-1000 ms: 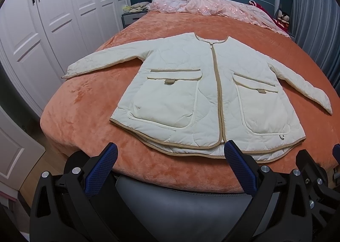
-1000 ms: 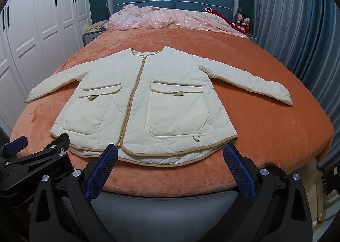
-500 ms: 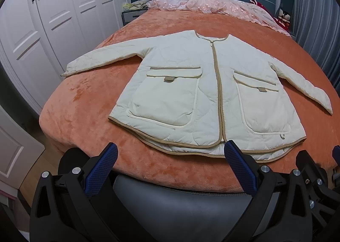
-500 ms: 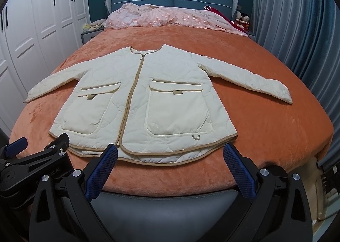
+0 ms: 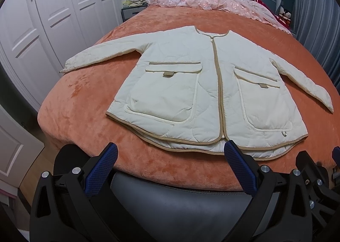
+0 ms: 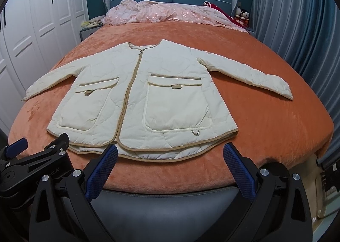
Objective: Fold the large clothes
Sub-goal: 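Grasp the jacket sleeve with the right tool and fold it across the body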
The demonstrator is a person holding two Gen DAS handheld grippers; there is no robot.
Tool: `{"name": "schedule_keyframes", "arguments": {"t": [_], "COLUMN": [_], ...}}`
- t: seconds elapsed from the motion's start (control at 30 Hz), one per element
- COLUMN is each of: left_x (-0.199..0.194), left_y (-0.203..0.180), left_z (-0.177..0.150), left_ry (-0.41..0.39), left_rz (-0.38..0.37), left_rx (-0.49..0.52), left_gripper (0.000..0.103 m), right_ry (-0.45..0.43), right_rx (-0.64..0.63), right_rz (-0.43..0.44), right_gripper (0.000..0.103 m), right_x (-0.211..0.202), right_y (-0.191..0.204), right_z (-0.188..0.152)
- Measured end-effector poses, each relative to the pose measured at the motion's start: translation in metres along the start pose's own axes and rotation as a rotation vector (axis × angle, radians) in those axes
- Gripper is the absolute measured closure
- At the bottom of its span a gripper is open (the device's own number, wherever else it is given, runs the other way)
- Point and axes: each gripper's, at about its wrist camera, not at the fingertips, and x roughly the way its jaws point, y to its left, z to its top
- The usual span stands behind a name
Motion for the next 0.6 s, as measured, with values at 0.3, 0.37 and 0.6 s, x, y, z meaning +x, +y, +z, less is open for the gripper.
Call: {"name": "schedule_keyframes", "arguments": {"t": [0.3,0.37,0.6], "left_x": [0.011,0.016,0.046], "left_y": [-0.005,-0.007,0.002], "left_z": [0.001,0.005,0.037], "left_ry": [0.019,0.02,0.027], "left_rz": [-0.002,-0.002,-0.02], "left_rx": [0.018,0.021,-0.032], "left_gripper": [0.005,0.005,0.005], "right_ry": [0.035,0.044,0.076], "right_rx": [0.0,0.014,0.292], "right_rz": [0.043,0.064,0.063], "right_gripper": [0.005,0.005,0.005], "right_x": [0.017,0.027,0.085], "right_y": [-0.005,-0.014,-0.13], "right_z": [0.001,0.004,0.035]}}
